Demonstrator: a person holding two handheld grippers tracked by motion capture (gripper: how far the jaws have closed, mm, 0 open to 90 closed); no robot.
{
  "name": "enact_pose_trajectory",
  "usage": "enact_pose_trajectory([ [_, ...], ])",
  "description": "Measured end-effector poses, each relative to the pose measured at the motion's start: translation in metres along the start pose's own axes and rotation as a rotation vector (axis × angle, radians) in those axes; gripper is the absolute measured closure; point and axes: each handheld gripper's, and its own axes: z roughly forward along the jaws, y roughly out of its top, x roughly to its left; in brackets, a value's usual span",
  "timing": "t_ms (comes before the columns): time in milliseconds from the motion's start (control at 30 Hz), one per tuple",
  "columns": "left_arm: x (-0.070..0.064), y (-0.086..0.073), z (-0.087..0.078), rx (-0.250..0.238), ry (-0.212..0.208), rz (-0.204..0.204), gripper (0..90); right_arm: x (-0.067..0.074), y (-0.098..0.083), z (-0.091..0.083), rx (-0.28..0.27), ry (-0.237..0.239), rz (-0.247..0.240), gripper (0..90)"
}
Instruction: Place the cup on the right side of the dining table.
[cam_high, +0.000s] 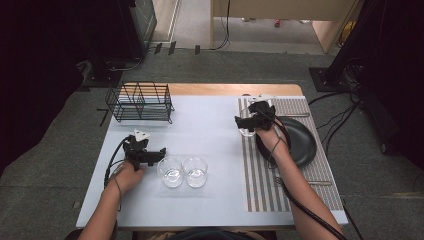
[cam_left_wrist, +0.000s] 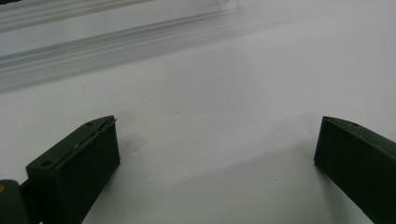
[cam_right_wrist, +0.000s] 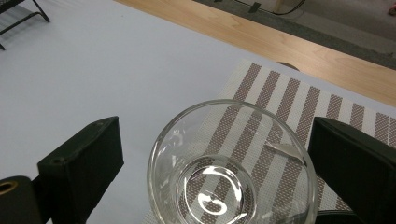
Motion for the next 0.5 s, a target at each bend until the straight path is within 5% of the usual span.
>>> enact_pose_trajectory([
  [500, 0.0, 0.0, 0.0, 0.0, 0.0, 0.0, 0.0, 0.0026, 0.0041, -0.0098, -0.011, -0.002, -0.023, 3.8],
])
